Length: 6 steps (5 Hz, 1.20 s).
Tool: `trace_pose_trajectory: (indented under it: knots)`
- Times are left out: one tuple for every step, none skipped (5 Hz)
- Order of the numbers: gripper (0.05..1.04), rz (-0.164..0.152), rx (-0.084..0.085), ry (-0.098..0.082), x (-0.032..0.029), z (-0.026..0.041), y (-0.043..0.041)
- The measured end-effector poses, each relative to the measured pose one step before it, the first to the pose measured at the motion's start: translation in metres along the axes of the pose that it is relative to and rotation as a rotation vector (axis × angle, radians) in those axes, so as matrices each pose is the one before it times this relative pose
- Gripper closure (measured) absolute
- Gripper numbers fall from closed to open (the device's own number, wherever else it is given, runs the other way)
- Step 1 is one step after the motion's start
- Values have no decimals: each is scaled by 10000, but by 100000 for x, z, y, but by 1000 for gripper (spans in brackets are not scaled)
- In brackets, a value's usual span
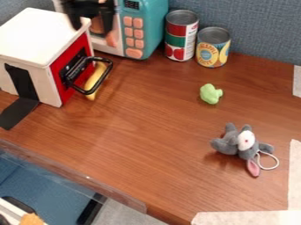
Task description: Move the broccoli to the middle of the table
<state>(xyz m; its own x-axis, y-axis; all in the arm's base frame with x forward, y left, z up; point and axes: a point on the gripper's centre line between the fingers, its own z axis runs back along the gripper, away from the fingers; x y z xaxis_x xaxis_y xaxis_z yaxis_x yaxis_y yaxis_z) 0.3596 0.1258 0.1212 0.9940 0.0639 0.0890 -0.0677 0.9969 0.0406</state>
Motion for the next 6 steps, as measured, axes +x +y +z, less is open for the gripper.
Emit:
trace_pose_trajectory:
  knots:
    - [83, -1417, 369, -9, 829, -432, -5865]
    - [83, -785, -173, -219, 735, -705, -3495]
    - [83, -608, -347, 146, 910, -3029, -3263]
    - [83, 138, -380, -231, 920, -2259, -976]
    - [83, 300, -637, -256, 1039, -2207, -1471]
    - [83, 147, -229, -185, 916, -1222, -793]
